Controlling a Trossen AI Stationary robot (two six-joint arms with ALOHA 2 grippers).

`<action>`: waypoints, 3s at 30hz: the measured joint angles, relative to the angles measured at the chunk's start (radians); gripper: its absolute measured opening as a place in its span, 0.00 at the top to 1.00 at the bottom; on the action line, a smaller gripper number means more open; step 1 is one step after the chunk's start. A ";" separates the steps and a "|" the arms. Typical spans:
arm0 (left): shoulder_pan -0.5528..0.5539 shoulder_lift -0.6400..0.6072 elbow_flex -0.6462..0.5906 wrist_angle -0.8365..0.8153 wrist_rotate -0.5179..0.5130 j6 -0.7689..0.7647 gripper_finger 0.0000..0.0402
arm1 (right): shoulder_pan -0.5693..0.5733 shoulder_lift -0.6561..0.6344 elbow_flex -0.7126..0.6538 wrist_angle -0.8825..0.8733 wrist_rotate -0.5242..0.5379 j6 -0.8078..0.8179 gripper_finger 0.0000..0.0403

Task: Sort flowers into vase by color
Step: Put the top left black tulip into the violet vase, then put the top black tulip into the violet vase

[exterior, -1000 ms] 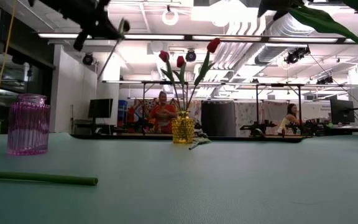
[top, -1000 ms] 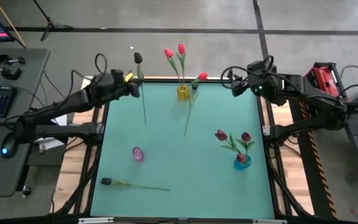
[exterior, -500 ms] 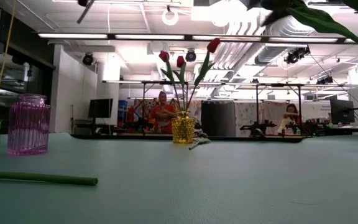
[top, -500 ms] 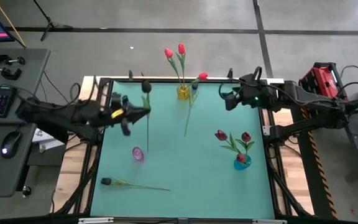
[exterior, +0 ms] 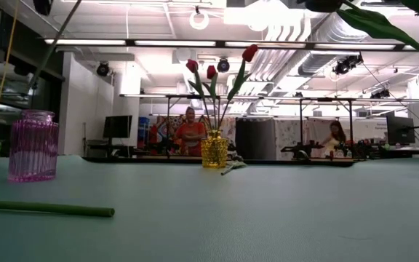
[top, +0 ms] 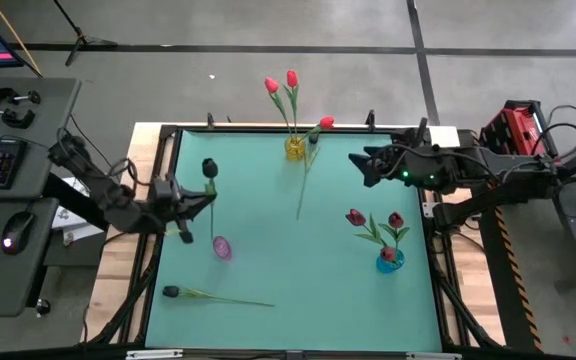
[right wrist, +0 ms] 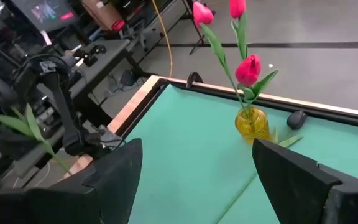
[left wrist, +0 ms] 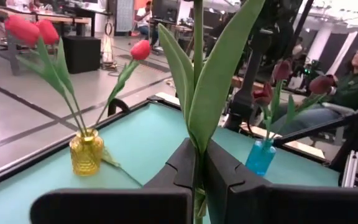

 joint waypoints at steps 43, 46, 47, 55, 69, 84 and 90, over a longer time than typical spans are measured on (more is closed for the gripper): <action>-0.013 -0.083 -0.242 0.270 0.158 0.047 0.73 | 0.000 0.000 0.003 0.015 -0.013 -0.046 0.27; -0.013 -0.089 -0.185 0.133 0.219 -0.005 0.61 | 0.000 -0.001 0.020 0.017 -0.049 -0.052 0.27; -0.013 -0.091 -0.165 0.090 0.243 -0.021 0.57 | 0.000 -0.001 0.027 0.016 -0.056 -0.052 0.27; -0.013 -0.101 0.005 -0.093 0.320 -0.019 0.33 | 0.000 -0.001 0.092 0.015 -0.088 -0.082 0.27; 0.093 -0.115 0.274 -0.085 -0.002 0.156 0.30 | -0.194 0.138 0.078 -0.168 -0.262 0.211 0.27; 0.114 -0.110 0.276 -0.093 0.047 0.129 0.30 | -0.280 0.641 0.078 -0.023 -0.566 0.145 0.27; 0.114 -0.110 0.276 -0.092 0.047 0.129 0.30 | -0.287 0.802 0.078 0.017 -0.397 0.244 0.27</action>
